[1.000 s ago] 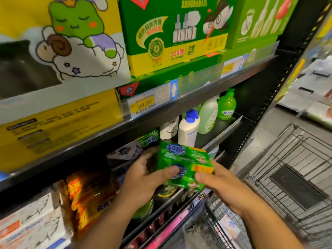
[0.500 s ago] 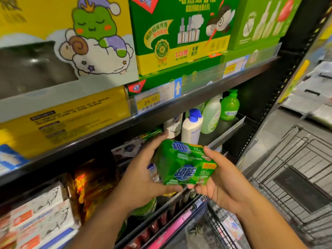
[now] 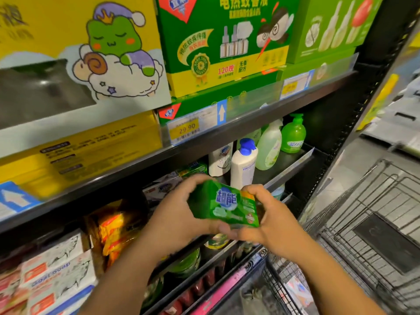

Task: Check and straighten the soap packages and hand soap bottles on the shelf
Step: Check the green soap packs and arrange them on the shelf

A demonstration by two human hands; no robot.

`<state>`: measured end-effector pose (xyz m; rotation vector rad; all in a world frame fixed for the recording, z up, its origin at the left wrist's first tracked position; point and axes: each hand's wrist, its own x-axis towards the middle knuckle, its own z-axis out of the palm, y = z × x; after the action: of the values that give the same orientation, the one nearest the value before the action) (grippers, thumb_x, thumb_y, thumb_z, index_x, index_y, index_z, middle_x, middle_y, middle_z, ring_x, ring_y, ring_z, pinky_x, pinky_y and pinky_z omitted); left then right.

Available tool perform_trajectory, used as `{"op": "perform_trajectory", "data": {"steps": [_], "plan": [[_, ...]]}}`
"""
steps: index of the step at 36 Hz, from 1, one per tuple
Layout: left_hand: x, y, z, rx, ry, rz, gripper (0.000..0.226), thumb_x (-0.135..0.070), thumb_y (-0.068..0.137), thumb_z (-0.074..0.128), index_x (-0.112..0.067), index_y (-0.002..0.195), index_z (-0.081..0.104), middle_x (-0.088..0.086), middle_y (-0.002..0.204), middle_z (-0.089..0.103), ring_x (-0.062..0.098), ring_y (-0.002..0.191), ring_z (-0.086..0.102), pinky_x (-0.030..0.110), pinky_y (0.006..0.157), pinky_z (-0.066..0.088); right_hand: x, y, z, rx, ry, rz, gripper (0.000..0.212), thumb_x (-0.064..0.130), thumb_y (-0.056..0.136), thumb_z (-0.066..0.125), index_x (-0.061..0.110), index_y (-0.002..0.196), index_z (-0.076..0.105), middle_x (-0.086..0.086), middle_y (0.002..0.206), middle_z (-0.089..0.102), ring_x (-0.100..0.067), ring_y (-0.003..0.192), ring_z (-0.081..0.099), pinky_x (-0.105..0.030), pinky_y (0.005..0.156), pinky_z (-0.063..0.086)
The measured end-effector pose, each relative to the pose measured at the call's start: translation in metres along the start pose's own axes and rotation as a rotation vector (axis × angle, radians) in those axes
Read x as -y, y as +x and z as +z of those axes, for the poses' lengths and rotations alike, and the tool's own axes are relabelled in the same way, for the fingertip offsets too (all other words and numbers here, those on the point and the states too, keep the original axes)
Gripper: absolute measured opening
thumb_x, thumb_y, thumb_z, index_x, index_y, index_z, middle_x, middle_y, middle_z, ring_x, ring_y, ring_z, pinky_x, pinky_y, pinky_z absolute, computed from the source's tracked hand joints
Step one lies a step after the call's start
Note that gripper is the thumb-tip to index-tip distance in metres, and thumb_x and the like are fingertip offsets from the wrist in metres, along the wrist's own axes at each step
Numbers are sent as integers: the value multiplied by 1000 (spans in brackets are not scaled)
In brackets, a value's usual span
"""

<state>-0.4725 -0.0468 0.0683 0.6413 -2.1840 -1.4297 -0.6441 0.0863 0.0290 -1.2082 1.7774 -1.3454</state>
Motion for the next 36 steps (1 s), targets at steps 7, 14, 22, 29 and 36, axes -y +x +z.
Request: {"op": "perform_trajectory", "data": {"steps": [7,14,22,29,36], "plan": [[-24,1,11,55,386,168,83,-38,54,94,-39,129,59,-29,115,50,-11,113,48,1,87,34,-20,-3,4,-43,-7,-60,63,-4,61,91,15,110,56,7,94,70,-1,82,66,-17,70,52],[-14,5,25,18,378,133,81,-41,54,94,-45,126,57,-28,119,56,-11,111,51,6,88,40,-42,-14,7,-10,134,0,62,-16,60,85,5,111,57,7,90,74,-6,80,70,-18,67,54],[13,8,20,12,239,8,80,-47,52,94,-51,118,48,-40,117,53,-16,113,50,10,93,41,-7,0,-43,-119,335,-243,89,32,49,99,17,127,60,-10,115,67,-29,110,63,-41,96,52],[25,8,41,-41,132,140,68,-29,62,91,-45,119,58,2,118,65,24,109,64,50,91,53,29,1,-24,-11,19,-405,84,17,53,97,24,128,60,6,119,64,-11,114,61,-15,93,47],[14,1,20,-191,160,173,85,-23,56,97,-55,118,49,-34,119,56,-9,112,55,10,88,45,22,7,-47,-54,208,-414,82,40,56,95,41,129,59,2,128,65,-21,123,59,-33,105,45]]}}
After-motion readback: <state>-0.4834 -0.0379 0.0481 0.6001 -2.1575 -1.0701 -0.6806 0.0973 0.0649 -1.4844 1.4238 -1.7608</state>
